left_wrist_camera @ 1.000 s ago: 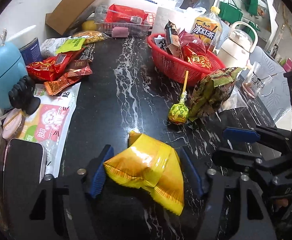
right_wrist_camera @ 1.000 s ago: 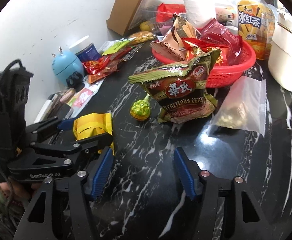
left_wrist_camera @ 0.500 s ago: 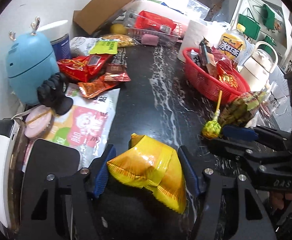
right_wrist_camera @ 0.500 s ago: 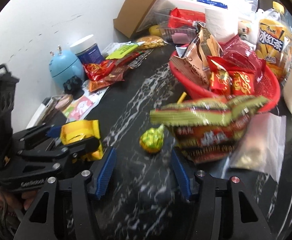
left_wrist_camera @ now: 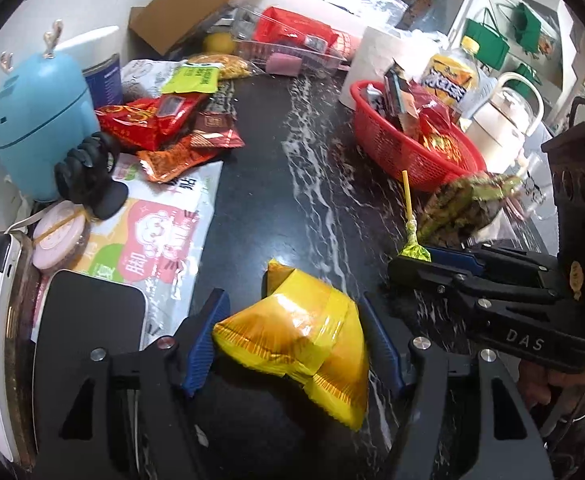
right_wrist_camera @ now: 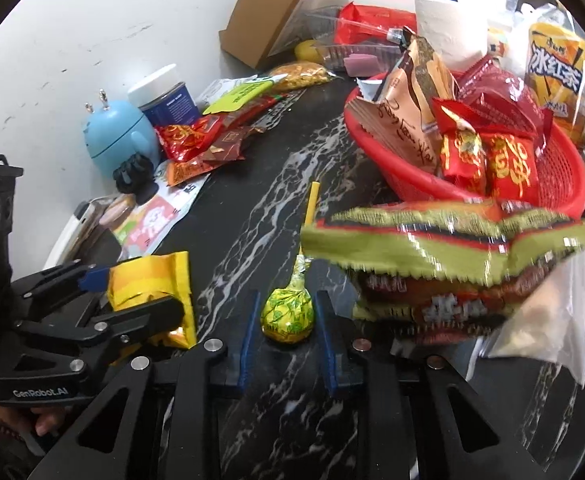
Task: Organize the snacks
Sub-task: 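Grasp the yellow bag with the left tool while the right tool grasps the green lollipop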
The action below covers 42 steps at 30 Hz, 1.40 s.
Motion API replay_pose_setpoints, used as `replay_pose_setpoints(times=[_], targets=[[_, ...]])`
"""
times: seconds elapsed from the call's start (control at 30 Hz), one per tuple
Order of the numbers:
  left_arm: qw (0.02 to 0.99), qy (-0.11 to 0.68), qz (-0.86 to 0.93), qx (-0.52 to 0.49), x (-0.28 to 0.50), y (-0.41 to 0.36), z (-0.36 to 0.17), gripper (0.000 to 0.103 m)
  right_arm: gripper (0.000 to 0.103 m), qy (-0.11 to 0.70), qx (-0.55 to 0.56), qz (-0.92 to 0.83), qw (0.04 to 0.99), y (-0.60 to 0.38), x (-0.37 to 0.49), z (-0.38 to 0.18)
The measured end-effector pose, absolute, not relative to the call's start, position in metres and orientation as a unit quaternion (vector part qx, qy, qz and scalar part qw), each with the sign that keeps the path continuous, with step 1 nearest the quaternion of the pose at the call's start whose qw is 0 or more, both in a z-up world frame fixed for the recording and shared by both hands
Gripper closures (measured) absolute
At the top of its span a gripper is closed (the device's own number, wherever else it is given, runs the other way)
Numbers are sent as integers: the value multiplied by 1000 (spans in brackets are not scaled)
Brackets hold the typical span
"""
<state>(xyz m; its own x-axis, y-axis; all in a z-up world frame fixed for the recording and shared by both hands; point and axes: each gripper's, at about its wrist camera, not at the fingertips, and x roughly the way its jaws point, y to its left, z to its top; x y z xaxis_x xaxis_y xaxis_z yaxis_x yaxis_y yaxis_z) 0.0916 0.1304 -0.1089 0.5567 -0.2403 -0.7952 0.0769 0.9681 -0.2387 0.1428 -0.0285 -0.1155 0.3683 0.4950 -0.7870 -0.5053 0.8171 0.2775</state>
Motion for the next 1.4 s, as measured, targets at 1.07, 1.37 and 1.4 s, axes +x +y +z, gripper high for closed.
replay_pose_setpoints(times=[1.07, 1.37, 1.4], targets=[[883, 437, -168, -30, 61, 50, -88, 37, 77, 478, 27, 250, 842, -123, 74, -107], [890, 415, -188, 29, 60, 38, -66, 37, 77, 473, 32, 267, 839, -122, 72, -105], [889, 415, -189, 32, 60, 37, -66, 37, 77, 473, 33, 267, 839, -123, 72, -105]])
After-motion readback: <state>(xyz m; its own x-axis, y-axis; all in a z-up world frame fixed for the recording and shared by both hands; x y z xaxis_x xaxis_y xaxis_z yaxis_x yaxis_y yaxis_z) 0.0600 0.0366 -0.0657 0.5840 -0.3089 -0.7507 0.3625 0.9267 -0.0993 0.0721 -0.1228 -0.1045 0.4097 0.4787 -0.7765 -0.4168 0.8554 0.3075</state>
